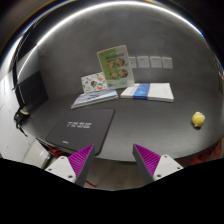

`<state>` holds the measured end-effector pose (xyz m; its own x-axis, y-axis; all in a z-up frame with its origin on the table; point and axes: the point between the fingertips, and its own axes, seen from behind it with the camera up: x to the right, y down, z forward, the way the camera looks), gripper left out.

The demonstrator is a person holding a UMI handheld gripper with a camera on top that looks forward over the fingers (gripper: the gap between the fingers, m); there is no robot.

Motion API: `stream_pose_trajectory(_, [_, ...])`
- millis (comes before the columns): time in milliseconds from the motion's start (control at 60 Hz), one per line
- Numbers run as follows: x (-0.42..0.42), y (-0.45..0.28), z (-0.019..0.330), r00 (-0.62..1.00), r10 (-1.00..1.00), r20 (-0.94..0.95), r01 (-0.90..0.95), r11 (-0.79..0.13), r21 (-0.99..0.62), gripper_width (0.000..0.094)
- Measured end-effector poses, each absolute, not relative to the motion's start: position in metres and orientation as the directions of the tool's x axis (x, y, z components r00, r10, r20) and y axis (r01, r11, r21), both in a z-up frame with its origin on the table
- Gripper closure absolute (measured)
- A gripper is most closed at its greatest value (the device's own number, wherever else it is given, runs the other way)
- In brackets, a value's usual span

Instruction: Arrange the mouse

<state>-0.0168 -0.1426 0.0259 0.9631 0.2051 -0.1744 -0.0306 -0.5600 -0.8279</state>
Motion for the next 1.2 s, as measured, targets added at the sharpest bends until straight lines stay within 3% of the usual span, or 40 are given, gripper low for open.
stream_pose_trajectory(317, [0.161,-0.127,0.024,0.999,0.027,0.021,0.032,-0.528,-0.849,0.0123])
stream_pose_trajectory(567, [0.301,-0.076,0.007,0.995,-0.091,0.046,-0.009,-0.535,-0.845,0.0122])
stream_pose_trajectory(667, [0.32,-0.054,-0.009,0.998,-0.059,0.029,-0.01,-0.572,-0.82,0.0115])
stream_pose_trajectory(967, [0.32,0.015,-0.009,0.999,-0.044,-0.016,-0.04,-0.607,-0.794,0.011])
stream_pose_trajectory(983, [0.32,0.017,-0.009,0.999,-0.05,-0.016,-0.043,-0.61,-0.791,0.0156])
stream_pose_trajectory(1017, [0.32,0.02,-0.009,0.998,-0.06,-0.015,-0.048,-0.609,-0.792,0.0163])
stream_pose_trajectory(1033, [0.32,0.021,-0.009,0.998,-0.068,-0.012,-0.051,-0.607,-0.793,0.0245])
stream_pose_trajectory(1083, [0.32,0.023,-0.009,0.996,-0.093,-0.012,-0.065,-0.594,-0.802,0.0283])
stream_pose_trajectory(1133, [0.317,0.026,-0.009,0.996,-0.088,-0.01,-0.059,-0.577,-0.815,0.0413])
stream_pose_trajectory(1200, [0.317,0.026,-0.009,0.993,-0.117,-0.031,-0.093,-0.574,-0.813,0.0467])
